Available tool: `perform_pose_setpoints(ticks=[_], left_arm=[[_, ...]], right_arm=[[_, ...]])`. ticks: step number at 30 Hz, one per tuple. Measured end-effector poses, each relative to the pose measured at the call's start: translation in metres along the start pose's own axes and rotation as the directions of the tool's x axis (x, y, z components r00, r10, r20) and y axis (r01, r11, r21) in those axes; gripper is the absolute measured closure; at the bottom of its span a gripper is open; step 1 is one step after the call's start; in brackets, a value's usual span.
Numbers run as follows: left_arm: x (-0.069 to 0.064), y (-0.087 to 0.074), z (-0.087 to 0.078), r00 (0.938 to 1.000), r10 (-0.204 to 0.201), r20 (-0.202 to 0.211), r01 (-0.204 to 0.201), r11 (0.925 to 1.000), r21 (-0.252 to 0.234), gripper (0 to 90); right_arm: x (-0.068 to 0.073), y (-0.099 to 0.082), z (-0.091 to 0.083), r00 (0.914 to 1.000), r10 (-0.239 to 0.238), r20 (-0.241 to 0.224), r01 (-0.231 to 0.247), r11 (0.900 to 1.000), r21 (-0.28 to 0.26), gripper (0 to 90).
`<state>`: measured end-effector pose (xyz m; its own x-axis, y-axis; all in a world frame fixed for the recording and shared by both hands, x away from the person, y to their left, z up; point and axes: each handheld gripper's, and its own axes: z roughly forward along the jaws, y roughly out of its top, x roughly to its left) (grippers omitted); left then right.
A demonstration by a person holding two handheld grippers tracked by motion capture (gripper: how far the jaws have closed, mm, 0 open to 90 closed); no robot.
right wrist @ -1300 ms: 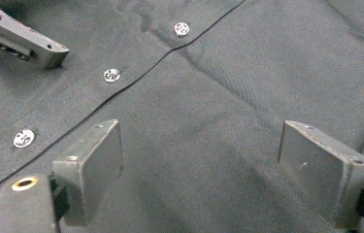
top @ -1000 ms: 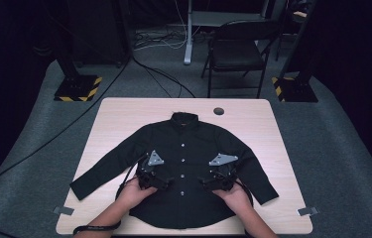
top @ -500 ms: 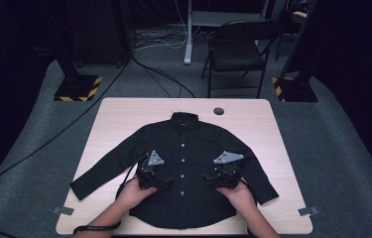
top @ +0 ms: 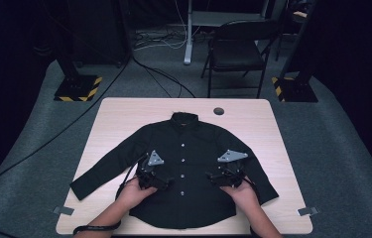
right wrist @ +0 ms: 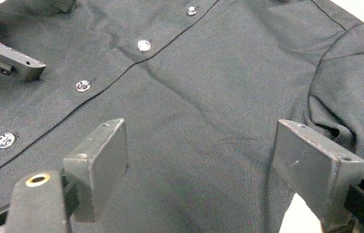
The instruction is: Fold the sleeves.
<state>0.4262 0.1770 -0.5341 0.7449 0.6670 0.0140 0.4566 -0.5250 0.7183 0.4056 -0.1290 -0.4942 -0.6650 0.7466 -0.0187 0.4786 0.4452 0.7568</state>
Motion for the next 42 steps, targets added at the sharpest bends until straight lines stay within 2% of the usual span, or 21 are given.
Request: perform_pose_setpoints(ticks=[18, 36, 42], left_arm=[[0.000, 0.000, 0.000, 1.0000, 0.001, 0.000, -0.001, 1.0000, 0.000, 0.0], [0.000, 0.000, 0.000, 1.0000, 0.001, 0.000, -0.001, 1.0000, 0.000, 0.0], [0.000, 0.000, 0.000, 1.0000, 0.000, 0.000, 0.000, 1.0000, 0.000, 0.0]], right_arm=[[-0.007, -0.001, -0.004, 0.9999, 0.016, -0.004, -0.016, 0.9998, 0.009, 18.8], [-0.028, -0.003, -0.022, 0.9958, 0.082, 0.039, -0.081, 0.9962, -0.032, 18.7], [-0.032, -0.003, -0.029, 0.9940, 0.091, 0.061, -0.088, 0.9950, -0.046, 18.6]])
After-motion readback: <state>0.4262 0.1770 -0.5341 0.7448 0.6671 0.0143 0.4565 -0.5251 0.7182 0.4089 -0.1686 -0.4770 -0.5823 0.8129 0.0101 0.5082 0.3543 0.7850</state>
